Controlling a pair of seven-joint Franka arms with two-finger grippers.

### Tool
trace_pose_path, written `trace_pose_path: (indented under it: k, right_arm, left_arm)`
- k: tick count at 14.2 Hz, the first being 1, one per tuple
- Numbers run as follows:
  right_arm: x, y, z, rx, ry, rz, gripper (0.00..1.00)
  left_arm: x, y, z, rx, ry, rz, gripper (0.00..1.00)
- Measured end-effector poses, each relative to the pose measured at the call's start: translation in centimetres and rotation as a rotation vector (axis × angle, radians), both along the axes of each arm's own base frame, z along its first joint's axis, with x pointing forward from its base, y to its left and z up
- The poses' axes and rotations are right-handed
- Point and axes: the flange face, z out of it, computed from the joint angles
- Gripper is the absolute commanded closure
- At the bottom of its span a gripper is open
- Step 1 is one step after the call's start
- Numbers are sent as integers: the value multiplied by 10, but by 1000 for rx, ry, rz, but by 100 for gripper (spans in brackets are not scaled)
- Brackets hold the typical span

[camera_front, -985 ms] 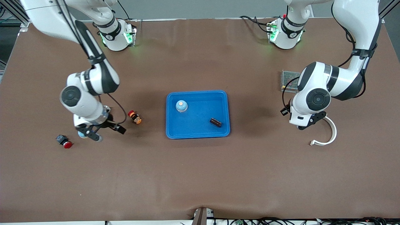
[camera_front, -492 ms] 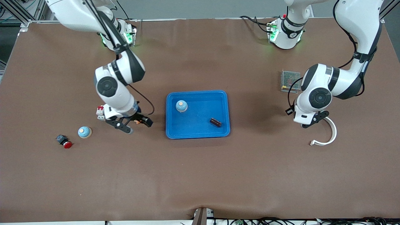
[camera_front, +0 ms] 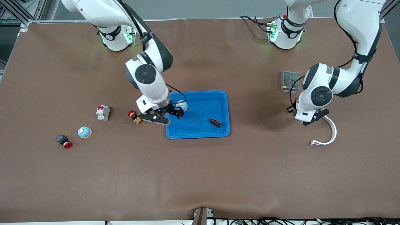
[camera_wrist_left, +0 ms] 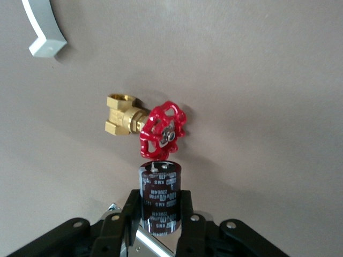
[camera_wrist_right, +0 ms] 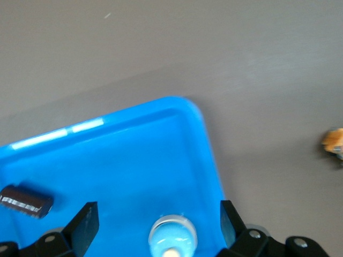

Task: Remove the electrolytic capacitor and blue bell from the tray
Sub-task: 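Reach into the tray and grasp the second bell with the right gripper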

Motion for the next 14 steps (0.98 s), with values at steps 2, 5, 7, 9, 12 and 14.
trace_pose_path:
  k: [2, 5, 7, 9, 12, 14]
  right_arm:
    - [-4, 20, -21, -11, 18, 81, 0]
    - [-11, 29, -55, -35, 54, 151, 0]
    - [-17, 34, -68, -47, 66, 170, 0]
    - [-20, 38, -72, -53, 67, 182, 0]
    - [-24, 40, -79, -40, 50, 188, 0]
    - [-31, 37, -92, -23, 32, 192, 0]
  left_arm:
    - [-3, 0, -3, -2, 2, -1, 100]
    - [-7, -1, -7, -8, -1, -5, 100]
    - [-13, -3, -14, -22, -15, -11, 100]
    - [-18, -5, -21, -32, -21, -13, 100]
    - [-20, -7, -28, -47, -28, -13, 100]
    - [-21, -8, -36, -53, -23, -18, 99]
